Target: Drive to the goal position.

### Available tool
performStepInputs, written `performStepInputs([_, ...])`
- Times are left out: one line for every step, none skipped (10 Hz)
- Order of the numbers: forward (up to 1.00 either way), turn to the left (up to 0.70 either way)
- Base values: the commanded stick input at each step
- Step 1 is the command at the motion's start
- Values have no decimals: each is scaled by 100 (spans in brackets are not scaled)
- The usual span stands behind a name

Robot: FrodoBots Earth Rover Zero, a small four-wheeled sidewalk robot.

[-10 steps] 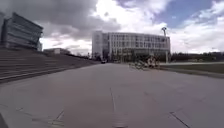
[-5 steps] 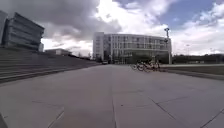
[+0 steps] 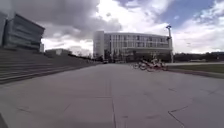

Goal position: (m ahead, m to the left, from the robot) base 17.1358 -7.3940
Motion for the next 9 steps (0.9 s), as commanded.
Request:
performStepInputs([70, 0])
performStepInputs([70, 0])
performStepInputs([70, 0])
performStepInputs([70, 0])
performStepInputs([70, 0])
performStepInputs([70, 0])
performStepInputs([70, 0])
performStepInputs([70, 0])
performStepInputs([70, 0])
